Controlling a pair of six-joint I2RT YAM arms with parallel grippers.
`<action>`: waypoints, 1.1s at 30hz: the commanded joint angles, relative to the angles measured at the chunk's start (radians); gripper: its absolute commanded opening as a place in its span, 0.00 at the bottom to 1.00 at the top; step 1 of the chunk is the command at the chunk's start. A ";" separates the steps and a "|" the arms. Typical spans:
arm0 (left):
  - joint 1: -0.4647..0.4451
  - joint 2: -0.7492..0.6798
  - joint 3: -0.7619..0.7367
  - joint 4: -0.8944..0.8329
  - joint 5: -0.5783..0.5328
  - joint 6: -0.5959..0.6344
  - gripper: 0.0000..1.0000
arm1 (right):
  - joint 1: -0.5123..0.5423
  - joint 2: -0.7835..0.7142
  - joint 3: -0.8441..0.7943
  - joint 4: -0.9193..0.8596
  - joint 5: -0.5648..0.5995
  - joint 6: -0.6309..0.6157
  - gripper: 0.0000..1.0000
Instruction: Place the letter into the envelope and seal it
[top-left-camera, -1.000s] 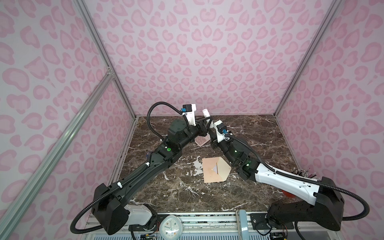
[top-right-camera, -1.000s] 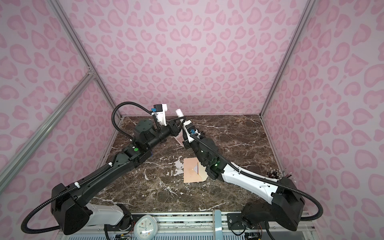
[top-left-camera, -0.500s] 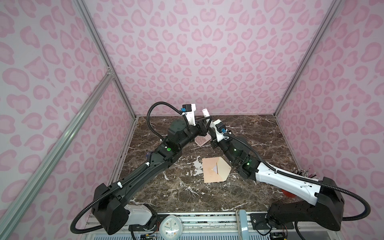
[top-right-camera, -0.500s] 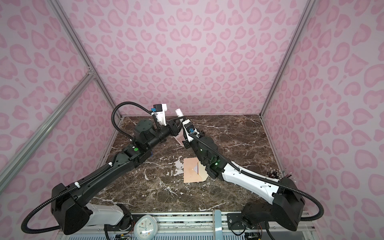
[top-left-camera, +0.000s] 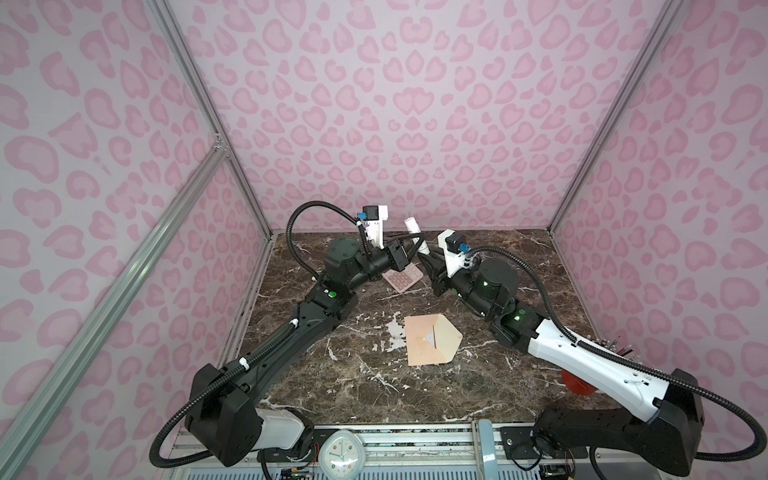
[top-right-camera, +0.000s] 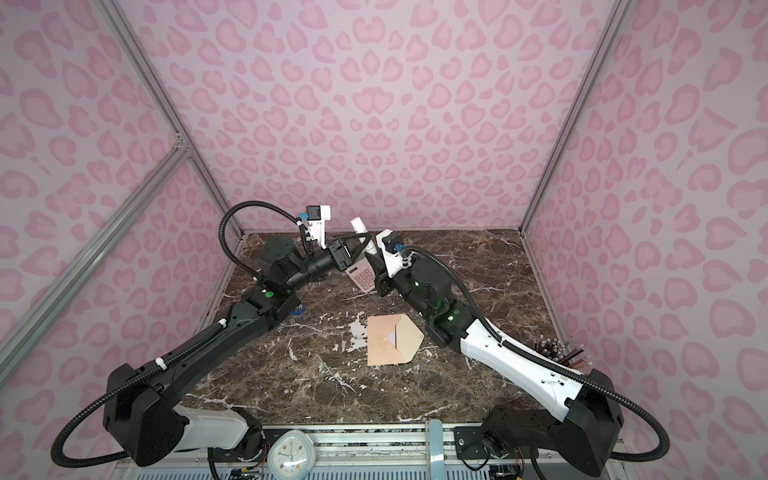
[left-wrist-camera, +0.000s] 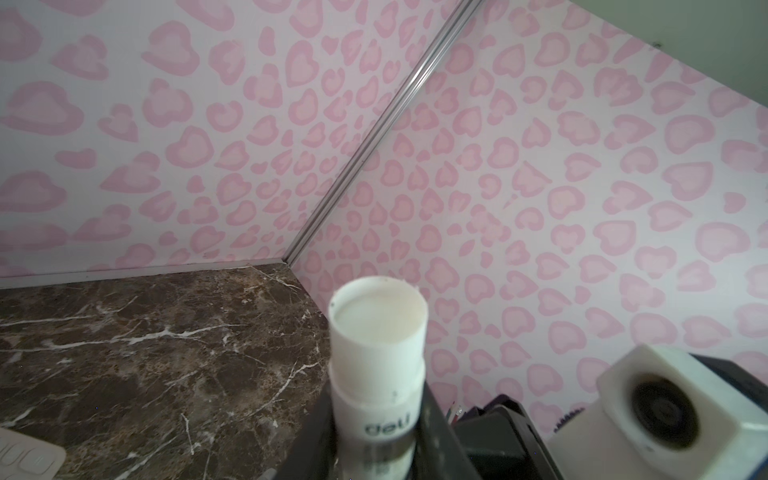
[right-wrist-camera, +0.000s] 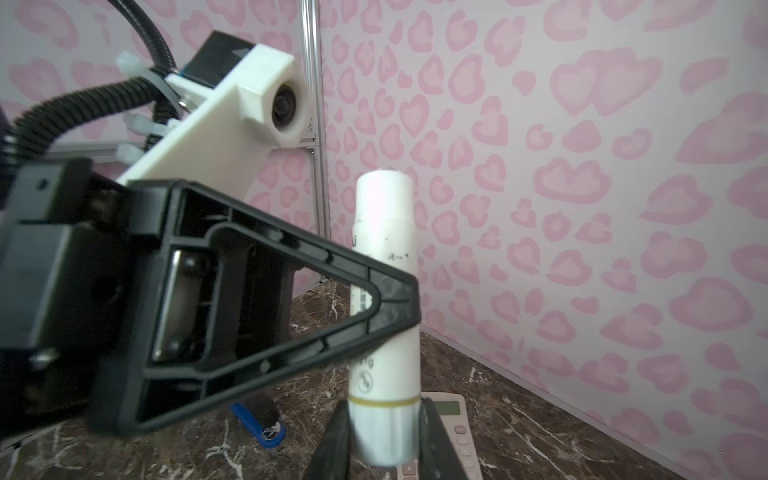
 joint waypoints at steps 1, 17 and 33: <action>0.017 0.010 -0.013 0.081 0.258 -0.082 0.04 | -0.045 -0.008 0.025 0.059 -0.245 0.165 0.15; 0.054 -0.024 -0.058 0.172 0.368 -0.136 0.04 | -0.189 0.042 0.032 0.252 -0.636 0.604 0.21; -0.002 -0.116 0.062 -0.246 -0.342 0.236 0.04 | -0.006 -0.094 -0.120 0.065 0.024 -0.204 0.61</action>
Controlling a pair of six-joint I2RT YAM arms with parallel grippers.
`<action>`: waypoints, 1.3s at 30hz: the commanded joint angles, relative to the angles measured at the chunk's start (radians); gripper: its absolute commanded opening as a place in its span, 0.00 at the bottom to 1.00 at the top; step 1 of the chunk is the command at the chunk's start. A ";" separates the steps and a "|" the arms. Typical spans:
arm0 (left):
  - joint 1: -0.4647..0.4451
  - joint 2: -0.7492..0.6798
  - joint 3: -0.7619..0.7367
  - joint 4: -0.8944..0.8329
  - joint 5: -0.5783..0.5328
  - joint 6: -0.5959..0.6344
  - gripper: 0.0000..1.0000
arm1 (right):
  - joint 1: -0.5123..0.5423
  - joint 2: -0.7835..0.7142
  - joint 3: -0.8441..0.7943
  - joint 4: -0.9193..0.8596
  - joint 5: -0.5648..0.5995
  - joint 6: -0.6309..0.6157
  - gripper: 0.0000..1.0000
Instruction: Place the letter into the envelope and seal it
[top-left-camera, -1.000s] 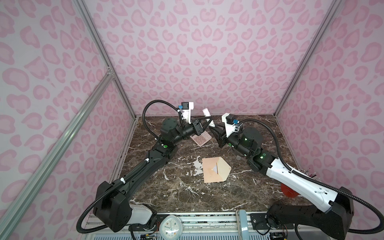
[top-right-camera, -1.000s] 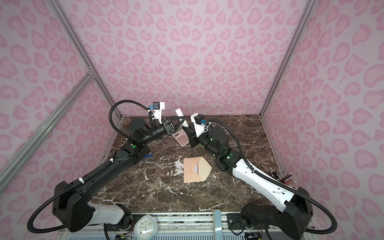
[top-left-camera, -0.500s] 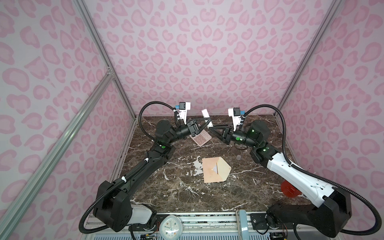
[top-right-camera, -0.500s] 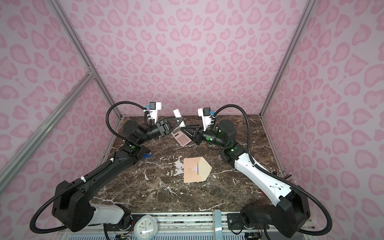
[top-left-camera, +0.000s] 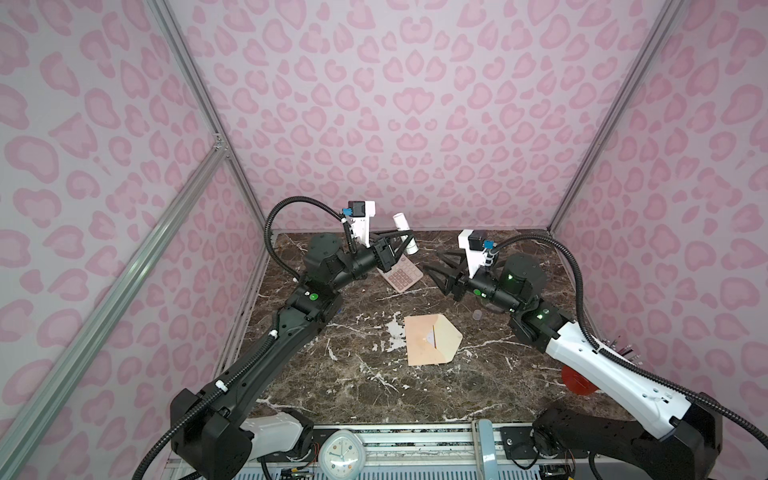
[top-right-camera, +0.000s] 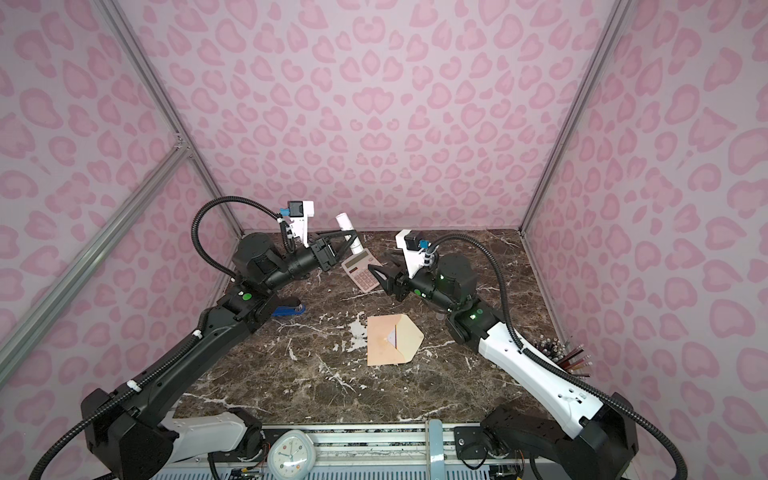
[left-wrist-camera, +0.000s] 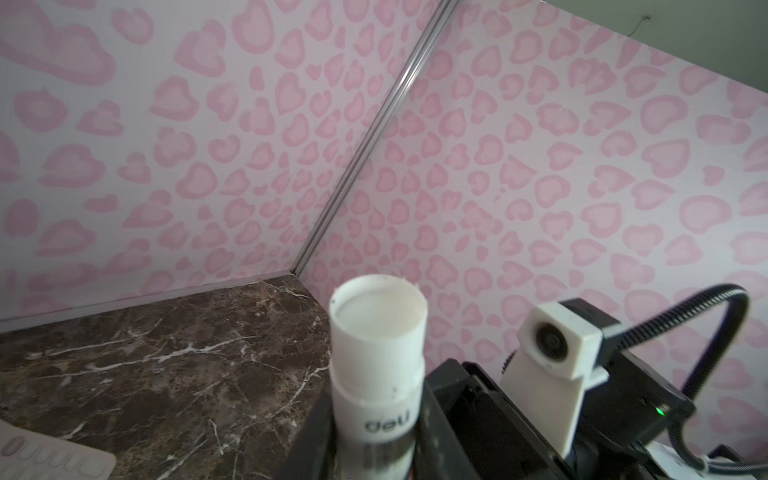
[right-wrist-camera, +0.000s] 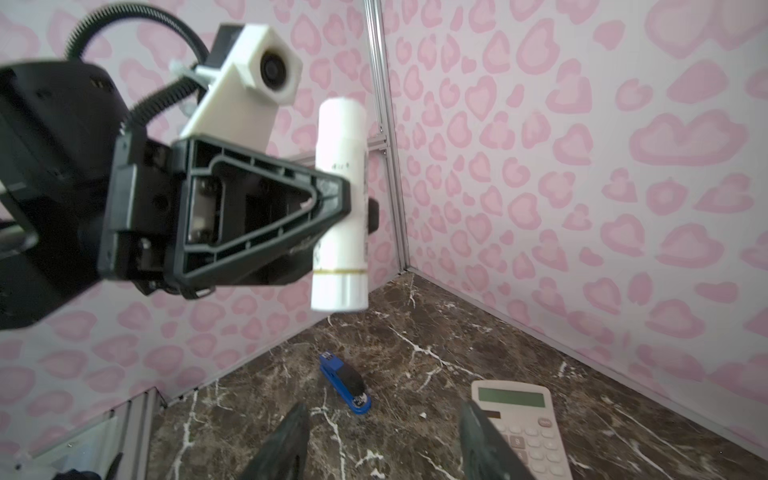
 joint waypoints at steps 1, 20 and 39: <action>-0.030 0.000 0.020 -0.047 -0.234 0.078 0.04 | 0.069 0.010 -0.032 0.123 0.275 -0.208 0.61; -0.126 0.031 0.033 -0.053 -0.427 0.030 0.04 | 0.186 0.221 0.012 0.438 0.517 -0.248 0.54; -0.139 0.003 -0.011 -0.037 -0.421 0.004 0.04 | 0.186 0.267 0.054 0.396 0.501 -0.250 0.39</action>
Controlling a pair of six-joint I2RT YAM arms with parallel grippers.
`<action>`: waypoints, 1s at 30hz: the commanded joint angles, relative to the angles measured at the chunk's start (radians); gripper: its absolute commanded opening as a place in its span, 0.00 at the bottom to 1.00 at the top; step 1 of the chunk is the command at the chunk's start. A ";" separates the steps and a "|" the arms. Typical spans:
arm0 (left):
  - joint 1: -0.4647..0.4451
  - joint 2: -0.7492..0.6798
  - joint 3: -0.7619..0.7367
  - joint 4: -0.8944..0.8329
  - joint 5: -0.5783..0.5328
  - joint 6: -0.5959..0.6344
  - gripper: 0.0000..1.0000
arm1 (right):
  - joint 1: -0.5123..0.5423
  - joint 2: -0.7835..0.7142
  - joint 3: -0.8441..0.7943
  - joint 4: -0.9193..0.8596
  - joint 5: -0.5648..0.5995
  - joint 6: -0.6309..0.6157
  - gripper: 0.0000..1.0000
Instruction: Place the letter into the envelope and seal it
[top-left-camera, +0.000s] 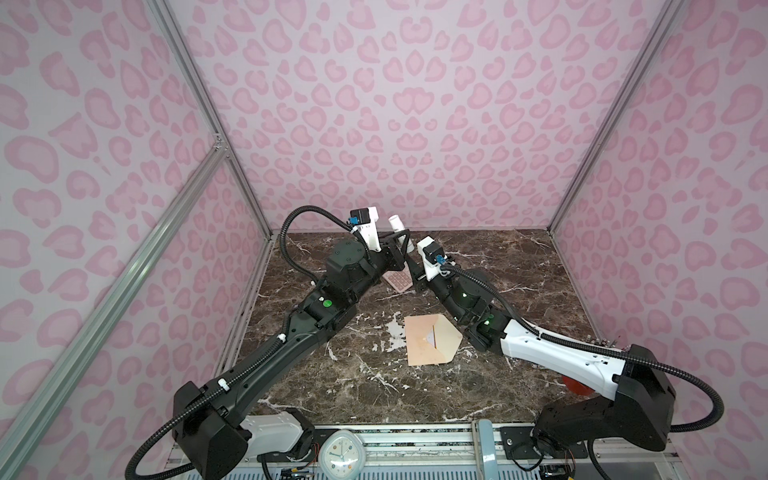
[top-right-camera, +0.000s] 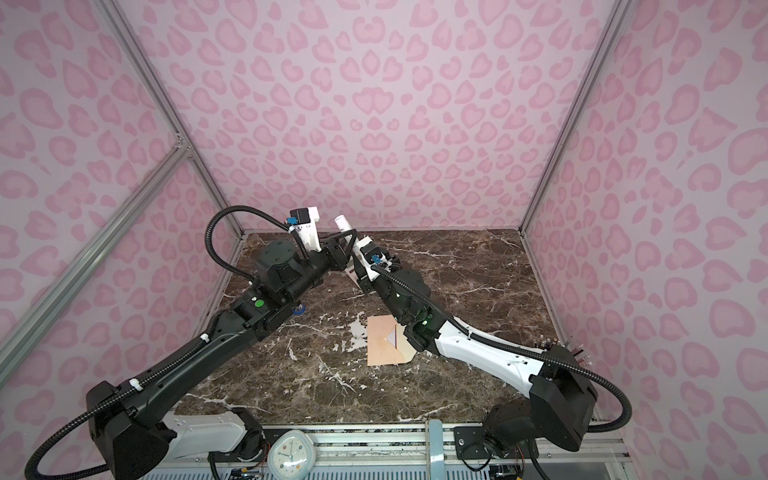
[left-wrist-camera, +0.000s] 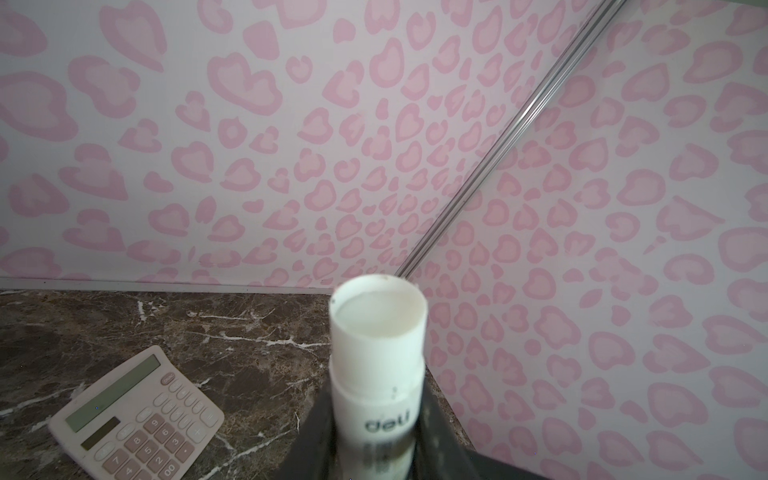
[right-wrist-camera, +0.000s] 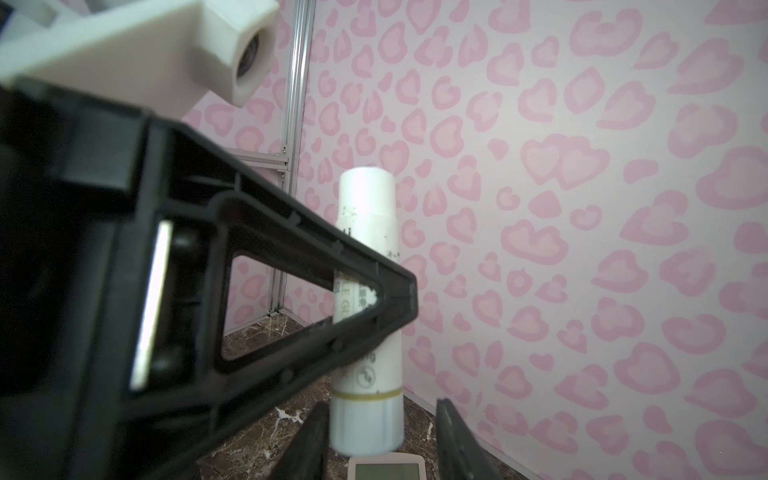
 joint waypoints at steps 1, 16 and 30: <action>-0.001 -0.010 -0.005 0.042 -0.003 -0.003 0.04 | 0.002 0.006 0.003 0.007 -0.012 0.003 0.37; -0.003 -0.006 -0.005 0.042 -0.002 0.004 0.04 | 0.014 0.022 0.003 0.000 -0.014 -0.010 0.31; -0.004 -0.003 -0.020 0.035 0.027 -0.002 0.04 | 0.014 0.014 0.015 -0.003 -0.027 -0.014 0.25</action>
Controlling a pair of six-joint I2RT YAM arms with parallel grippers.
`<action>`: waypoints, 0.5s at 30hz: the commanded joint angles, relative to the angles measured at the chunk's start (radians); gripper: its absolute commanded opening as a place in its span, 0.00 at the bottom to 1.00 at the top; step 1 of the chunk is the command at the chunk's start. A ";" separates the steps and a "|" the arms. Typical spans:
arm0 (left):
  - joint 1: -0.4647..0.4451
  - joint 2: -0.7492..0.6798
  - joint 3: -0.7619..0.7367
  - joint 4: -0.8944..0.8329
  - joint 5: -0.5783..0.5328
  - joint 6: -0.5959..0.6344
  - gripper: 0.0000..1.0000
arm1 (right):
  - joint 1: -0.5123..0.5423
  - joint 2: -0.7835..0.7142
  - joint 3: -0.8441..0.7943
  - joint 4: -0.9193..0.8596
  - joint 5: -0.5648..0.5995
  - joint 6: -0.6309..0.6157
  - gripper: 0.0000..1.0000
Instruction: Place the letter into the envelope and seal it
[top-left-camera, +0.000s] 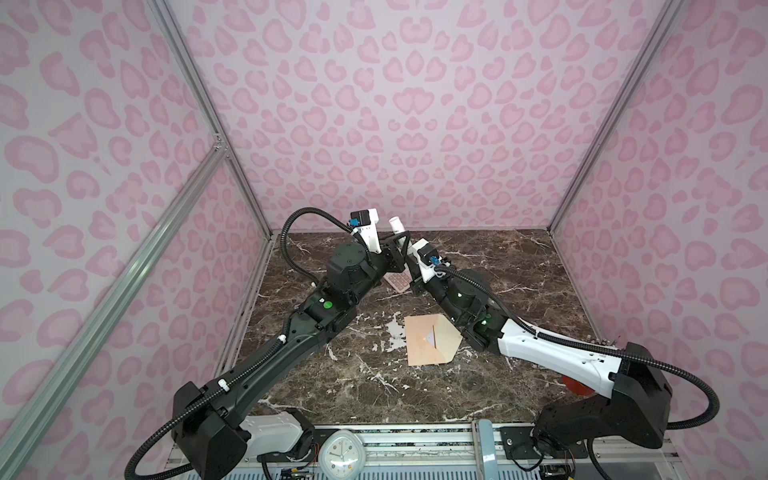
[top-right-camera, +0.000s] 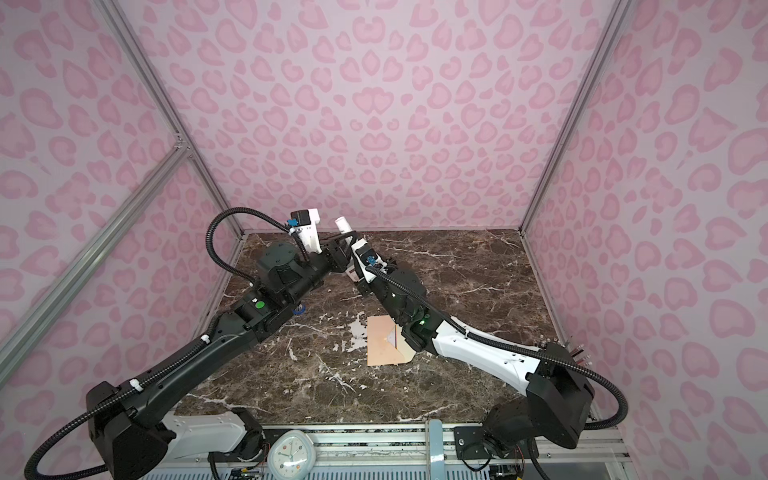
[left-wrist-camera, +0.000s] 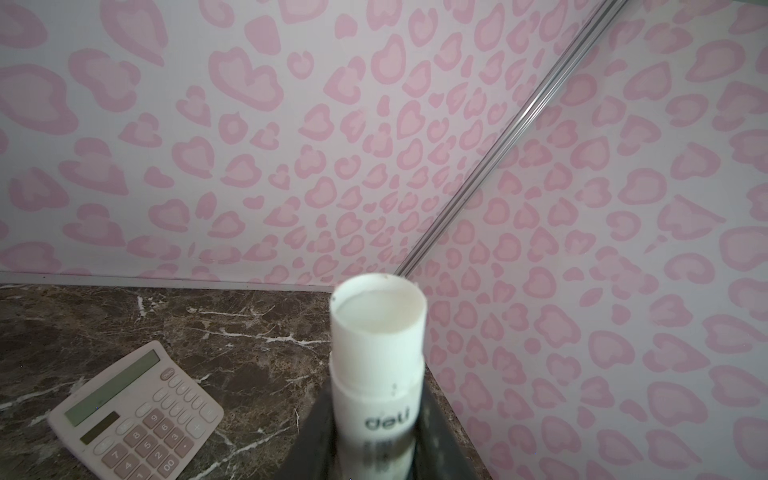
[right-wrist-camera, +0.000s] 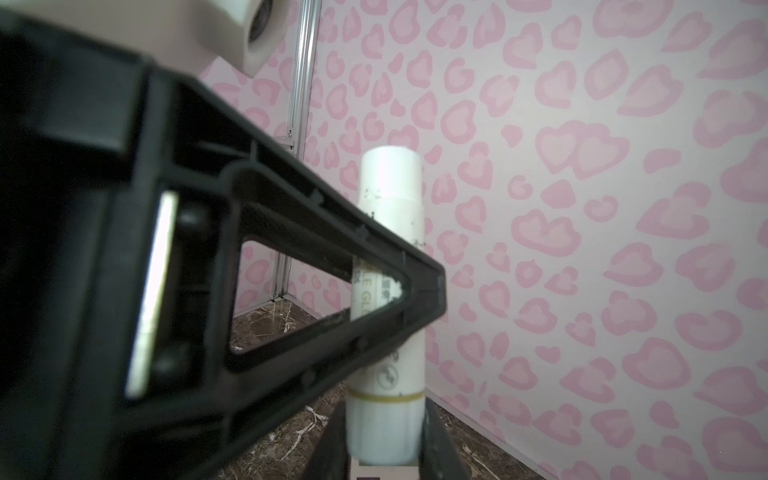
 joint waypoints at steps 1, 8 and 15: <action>-0.002 -0.002 -0.008 0.026 0.029 -0.001 0.04 | 0.001 -0.006 0.005 0.027 -0.032 0.005 0.24; -0.001 -0.013 -0.033 0.034 0.059 -0.009 0.04 | -0.016 -0.056 0.010 -0.021 -0.104 0.053 0.22; 0.027 -0.004 -0.081 0.138 0.206 -0.073 0.04 | -0.089 -0.123 0.007 -0.093 -0.342 0.239 0.20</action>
